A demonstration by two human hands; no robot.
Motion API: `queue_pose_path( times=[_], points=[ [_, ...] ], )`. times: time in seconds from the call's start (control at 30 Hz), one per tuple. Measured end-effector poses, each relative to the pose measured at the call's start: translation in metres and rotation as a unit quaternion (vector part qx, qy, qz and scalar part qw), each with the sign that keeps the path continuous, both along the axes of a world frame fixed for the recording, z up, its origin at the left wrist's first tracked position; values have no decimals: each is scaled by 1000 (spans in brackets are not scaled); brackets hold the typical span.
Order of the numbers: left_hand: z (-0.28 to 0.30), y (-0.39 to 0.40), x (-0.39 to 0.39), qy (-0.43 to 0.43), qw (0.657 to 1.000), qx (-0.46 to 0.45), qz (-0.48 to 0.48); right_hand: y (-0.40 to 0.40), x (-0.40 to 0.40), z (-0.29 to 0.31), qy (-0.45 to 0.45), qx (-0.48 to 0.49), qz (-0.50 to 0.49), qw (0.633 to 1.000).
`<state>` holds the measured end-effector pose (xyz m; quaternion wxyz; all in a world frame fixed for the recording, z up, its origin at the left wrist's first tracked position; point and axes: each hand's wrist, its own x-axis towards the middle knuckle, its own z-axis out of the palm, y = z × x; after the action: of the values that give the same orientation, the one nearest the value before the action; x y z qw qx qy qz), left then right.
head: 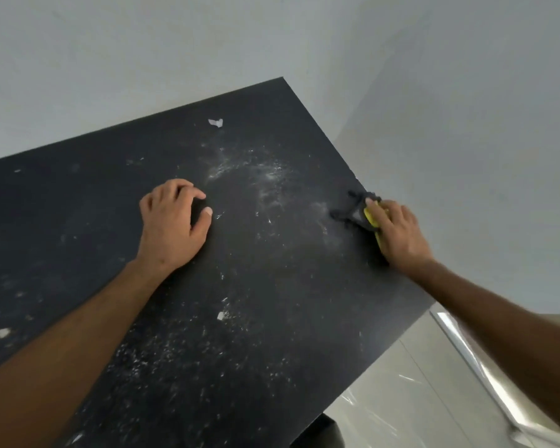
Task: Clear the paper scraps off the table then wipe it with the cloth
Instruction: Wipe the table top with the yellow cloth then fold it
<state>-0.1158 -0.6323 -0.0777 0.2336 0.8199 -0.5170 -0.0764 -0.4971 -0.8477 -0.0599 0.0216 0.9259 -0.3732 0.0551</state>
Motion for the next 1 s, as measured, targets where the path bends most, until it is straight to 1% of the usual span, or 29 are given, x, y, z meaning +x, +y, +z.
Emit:
queue_pose_path(
  times=[0.03,0.07,0.13,0.17,0.23,0.27,0.3,0.33,0.37,0.4,0.43,0.47,0.5,0.57,0.63,0.7,0.73,0.8,0.9,0.93,1.0],
  points=[
    [1,-9,-3,0,1000,-4,16,-11,21,2,-32,9,-10,999],
    [1,-18,-6,-3,999,-11,31,-8,47,3,-67,17,2,998],
    [3,-34,-10,-11,997,-35,72,26,101,0,-129,52,75,987],
    [3,-42,-10,-11,994,-45,99,52,123,-1,-135,81,140,978],
    [3,-55,-11,-1,986,-60,155,94,143,-8,-72,113,273,953],
    [2,-61,-12,5,982,-63,178,93,145,-13,-52,117,304,944],
    [1,-64,-11,9,978,-61,199,74,145,-17,-72,119,295,945],
    [1,-66,-10,8,975,-55,216,46,146,-19,-104,126,242,956],
    [0,-68,-10,1,973,-47,225,12,146,-21,-130,121,169,970],
    [0,-69,-11,-10,974,-38,224,-23,143,-20,-139,101,94,981],
    [-1,-70,-12,-20,975,-31,221,-52,139,-19,-139,82,46,986],
    [-1,-71,-14,-26,974,-28,222,-69,139,-14,-132,86,41,987],
    [-2,-71,-14,-31,972,-28,230,-72,143,-10,-131,101,69,984],
    [-2,-70,-14,-32,966,-29,256,-47,158,0,-141,142,165,966],
    [-3,-69,-13,-27,960,-21,278,-9,173,11,-98,182,248,946],
    [-3,-70,-11,-27,958,-12,285,12,189,19,-56,176,291,939],
    [-3,-71,-11,-29,959,-9,283,13,197,25,-59,167,300,937],
    [-4,-72,-11,-33,960,1,279,3,219,37,-102,177,297,933],
    [-8,-70,-10,-46,962,6,269,-30,268,47,-196,258,225,919],
    [-9,-70,-9,-48,963,5,266,-44,286,42,-207,272,194,920],
    [-9,-69,-7,-45,963,1,264,-68,318,26,-175,269,157,934]
  ],
)
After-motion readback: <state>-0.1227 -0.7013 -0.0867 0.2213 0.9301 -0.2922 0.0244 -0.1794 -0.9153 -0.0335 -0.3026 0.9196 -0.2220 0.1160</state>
